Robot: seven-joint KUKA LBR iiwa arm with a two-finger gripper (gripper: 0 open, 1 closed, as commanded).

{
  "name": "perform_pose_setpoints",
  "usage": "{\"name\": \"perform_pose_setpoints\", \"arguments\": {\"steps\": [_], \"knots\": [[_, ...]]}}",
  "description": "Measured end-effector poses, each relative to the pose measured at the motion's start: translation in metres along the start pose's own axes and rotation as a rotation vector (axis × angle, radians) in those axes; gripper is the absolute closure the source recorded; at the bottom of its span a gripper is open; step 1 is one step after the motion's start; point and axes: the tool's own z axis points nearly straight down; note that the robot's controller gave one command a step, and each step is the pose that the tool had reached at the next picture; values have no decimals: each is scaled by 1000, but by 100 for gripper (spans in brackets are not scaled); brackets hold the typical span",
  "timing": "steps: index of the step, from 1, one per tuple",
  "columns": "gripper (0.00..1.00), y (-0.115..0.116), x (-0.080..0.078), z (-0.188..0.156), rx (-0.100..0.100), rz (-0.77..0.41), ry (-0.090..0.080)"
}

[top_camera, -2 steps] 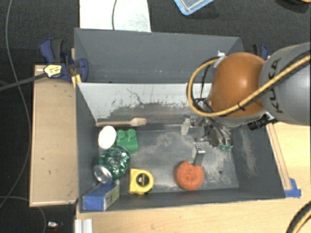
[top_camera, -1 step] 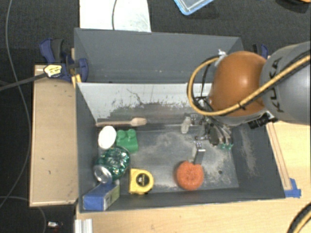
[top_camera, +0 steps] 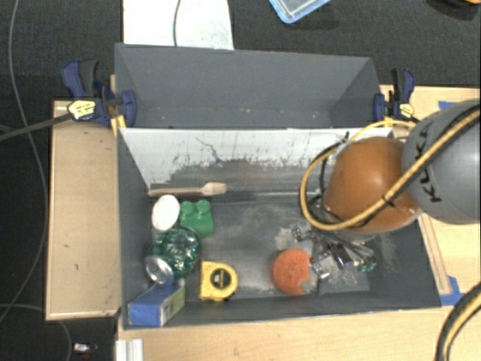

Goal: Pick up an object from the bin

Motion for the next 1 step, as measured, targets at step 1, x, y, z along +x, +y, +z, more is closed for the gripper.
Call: {"name": "perform_pose_setpoints", "arguments": {"steps": [1], "knots": [[0, -3, 6, -20, 1, 23, -5]]}}
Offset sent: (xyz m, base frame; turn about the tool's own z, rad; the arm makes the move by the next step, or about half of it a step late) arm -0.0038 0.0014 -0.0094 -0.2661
